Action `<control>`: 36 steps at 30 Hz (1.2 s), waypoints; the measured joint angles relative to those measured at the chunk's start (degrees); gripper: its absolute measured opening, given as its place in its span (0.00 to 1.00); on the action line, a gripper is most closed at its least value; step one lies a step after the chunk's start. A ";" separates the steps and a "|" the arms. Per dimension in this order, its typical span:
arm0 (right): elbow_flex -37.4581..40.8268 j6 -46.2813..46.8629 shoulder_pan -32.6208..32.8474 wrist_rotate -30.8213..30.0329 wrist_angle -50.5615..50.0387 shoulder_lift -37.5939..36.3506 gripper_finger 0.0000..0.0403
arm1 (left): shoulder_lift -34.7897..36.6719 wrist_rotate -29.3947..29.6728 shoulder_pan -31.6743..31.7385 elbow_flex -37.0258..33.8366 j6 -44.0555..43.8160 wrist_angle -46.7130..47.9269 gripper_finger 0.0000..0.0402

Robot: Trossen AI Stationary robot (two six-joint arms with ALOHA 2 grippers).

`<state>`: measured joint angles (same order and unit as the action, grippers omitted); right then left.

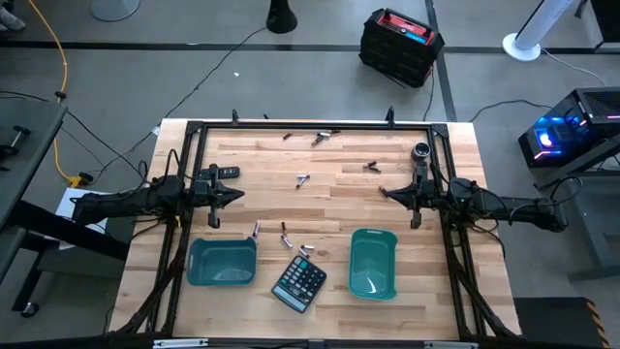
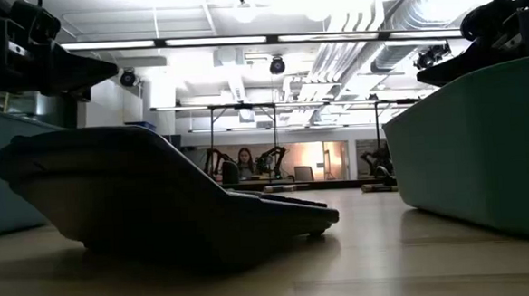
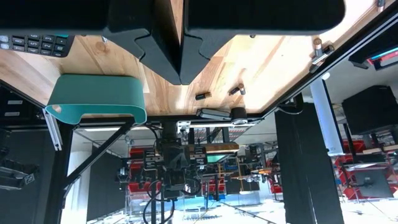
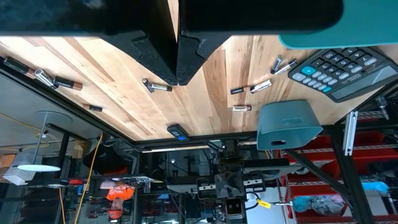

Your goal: Sort batteries

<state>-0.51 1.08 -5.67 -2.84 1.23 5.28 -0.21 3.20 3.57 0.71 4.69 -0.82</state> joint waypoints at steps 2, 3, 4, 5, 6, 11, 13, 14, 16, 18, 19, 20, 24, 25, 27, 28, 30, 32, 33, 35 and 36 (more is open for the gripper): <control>-0.01 -4.20 -0.08 -4.60 2.19 0.36 0.00 | 0.01 0.00 -0.02 -0.02 0.00 0.00 0.00; 0.00 -3.61 -0.13 -6.70 5.99 0.50 0.00 | -0.01 0.01 -0.02 0.00 0.00 0.00 0.00; -0.01 -0.16 -0.19 -7.46 11.79 0.58 0.00 | -0.02 0.01 -0.02 0.00 0.00 0.00 0.00; -0.01 4.24 -0.17 -8.17 19.39 0.85 0.00 | 0.00 0.02 -0.02 -0.02 0.00 0.00 0.00; 0.00 9.15 -0.34 -9.35 28.15 1.38 0.00 | -0.02 0.02 -0.02 0.00 0.00 0.00 0.00; -1.69 23.78 -0.92 -14.23 53.58 6.11 0.00 | -0.15 -0.01 -0.02 0.00 0.00 0.00 0.00; -5.87 25.94 -0.89 -9.92 50.55 10.74 0.00 | -0.15 0.02 -0.02 0.00 0.00 0.00 0.00; -8.70 26.49 -0.78 -7.08 47.36 13.89 0.00 | -0.15 0.01 -0.02 -0.01 0.00 0.01 0.00; -14.97 27.22 -0.29 -1.67 38.58 21.46 0.00 | -0.15 0.02 -0.02 0.00 -0.02 0.00 0.00; -21.82 26.95 0.05 0.85 26.58 28.82 0.00 | -0.15 0.01 -0.02 0.00 0.00 0.00 0.00; -25.20 27.01 0.03 1.15 20.57 32.20 0.00 | -0.15 0.02 -0.02 0.00 0.00 0.00 0.00; -28.51 27.21 0.01 1.11 14.56 35.60 0.00 | -0.15 0.00 -0.02 0.00 0.00 0.00 0.00; -39.30 28.00 -0.04 0.07 -0.35 47.13 0.00 | -0.15 0.00 -0.02 0.00 0.00 0.00 0.00; -41.37 29.31 0.00 0.41 -2.84 49.65 0.00 | -0.15 0.00 -0.02 -0.01 0.00 0.01 0.00; -44.77 29.93 0.08 2.03 -8.63 54.31 0.00 | -0.15 0.02 -0.02 -0.02 0.02 -0.04 0.00; -46.35 29.70 0.09 3.24 -11.69 56.48 0.00 | -0.15 0.00 -0.02 0.00 0.00 -0.25 0.00; -49.37 29.57 0.09 5.79 -20.09 60.21 0.00 | -0.13 0.02 -0.02 -0.02 0.00 -0.57 0.00; -51.85 30.70 -0.30 6.71 -31.64 63.86 0.00 | -0.15 0.02 -0.02 -0.02 0.00 -0.84 0.00; -52.63 31.99 -0.54 6.39 -37.71 65.77 0.00 | -0.15 -0.01 -0.02 -0.02 -0.27 -1.33 0.00; -53.09 33.93 -0.92 5.15 -48.22 68.70 0.01 | -0.15 -0.16 -0.17 -0.02 -4.22 -3.81 0.00; -53.06 33.99 -1.15 4.70 -51.33 69.79 0.02 | -0.15 0.17 -0.22 -0.02 -6.52 -5.64 0.00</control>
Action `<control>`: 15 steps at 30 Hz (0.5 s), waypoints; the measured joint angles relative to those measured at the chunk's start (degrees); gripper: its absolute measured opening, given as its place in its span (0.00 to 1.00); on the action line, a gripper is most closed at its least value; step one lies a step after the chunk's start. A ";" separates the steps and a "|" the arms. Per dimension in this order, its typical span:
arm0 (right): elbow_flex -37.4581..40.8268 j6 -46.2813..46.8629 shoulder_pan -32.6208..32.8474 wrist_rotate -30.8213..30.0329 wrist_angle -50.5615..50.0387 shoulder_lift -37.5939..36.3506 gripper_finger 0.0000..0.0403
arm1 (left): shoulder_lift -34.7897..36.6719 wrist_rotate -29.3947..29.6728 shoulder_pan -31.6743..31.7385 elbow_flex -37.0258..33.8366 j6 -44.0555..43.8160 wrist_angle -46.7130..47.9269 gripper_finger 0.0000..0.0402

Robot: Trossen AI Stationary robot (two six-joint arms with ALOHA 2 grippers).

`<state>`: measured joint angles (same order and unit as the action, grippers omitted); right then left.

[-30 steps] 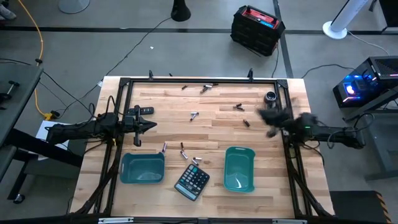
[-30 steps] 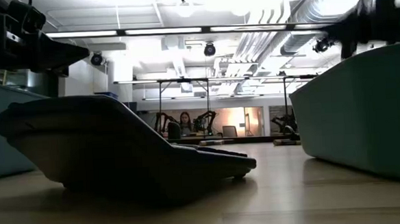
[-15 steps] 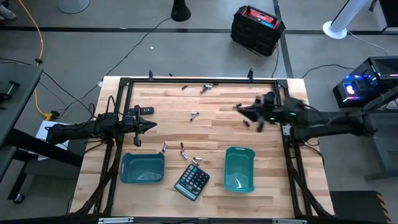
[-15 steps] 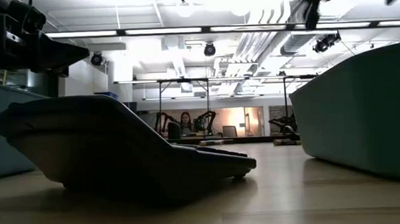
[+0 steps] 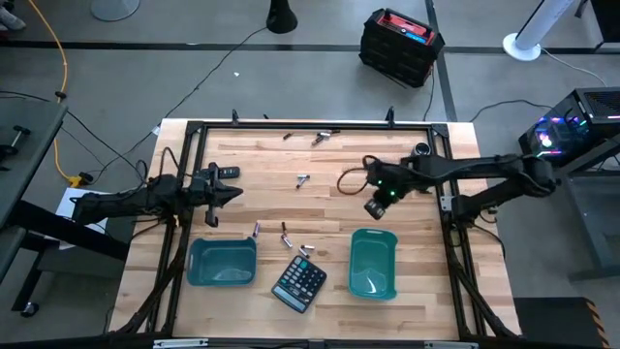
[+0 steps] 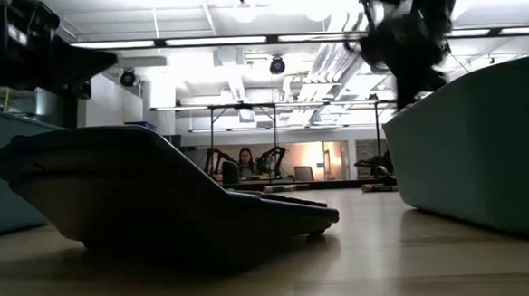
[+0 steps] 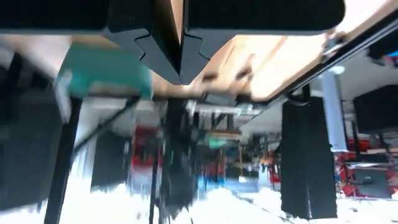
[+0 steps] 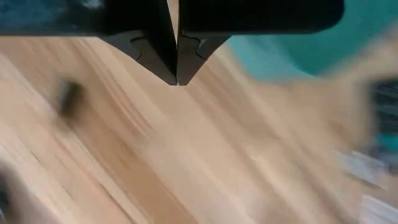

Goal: Sort batteries
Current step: Put the black battery into the dark green bin

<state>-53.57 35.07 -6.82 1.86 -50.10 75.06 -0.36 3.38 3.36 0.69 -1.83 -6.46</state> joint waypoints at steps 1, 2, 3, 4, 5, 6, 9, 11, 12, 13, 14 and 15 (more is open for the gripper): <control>0.47 -0.34 -0.29 -0.01 -0.90 0.71 0.03 | -0.02 1.18 0.01 0.00 -2.17 -2.05 0.00; 1.21 -0.41 -0.73 0.12 -0.86 1.25 0.05 | -0.22 3.05 0.07 0.00 -4.77 -4.13 0.00; 2.22 -0.35 -1.19 0.12 -0.49 1.65 0.08 | -0.62 5.53 0.07 0.00 -7.57 -6.26 0.00; 3.10 -0.29 -1.91 0.13 0.14 2.01 0.11 | -1.00 8.64 0.07 0.00 -10.44 -8.33 0.00; 3.66 -0.33 -2.75 -0.32 1.20 2.31 0.15 | -1.60 12.07 0.05 0.00 -13.43 -10.59 0.00; 3.90 -0.41 -3.62 -1.38 2.10 2.56 0.19 | -2.39 15.84 0.07 0.04 -16.49 -12.95 0.00; 4.25 -2.18 -6.38 -5.92 1.55 3.68 0.32 | -5.47 23.41 0.07 1.33 -24.41 -14.76 0.00; 4.25 -4.71 -8.51 -7.66 2.16 4.78 0.39 | -8.32 24.11 0.07 2.90 -28.67 -14.81 0.00; 4.25 -5.89 -9.65 -7.41 2.28 5.61 0.42 | -10.23 23.92 0.07 3.85 -31.04 -14.95 0.00; 4.25 -7.22 -10.67 -6.79 2.29 6.59 0.44 | -12.18 23.51 0.07 4.91 -33.45 -14.76 0.00; 4.25 -8.94 -11.58 -5.92 2.26 7.89 0.46 | -14.28 22.68 0.07 6.06 -35.59 -14.49 0.00; 4.25 -10.72 -12.28 -5.63 2.19 9.25 0.47 | -16.77 21.51 0.07 7.58 -37.12 -14.33 0.00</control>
<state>-49.32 24.35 -19.10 -3.78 -47.91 84.32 -17.13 24.89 3.42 8.27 -38.96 -20.80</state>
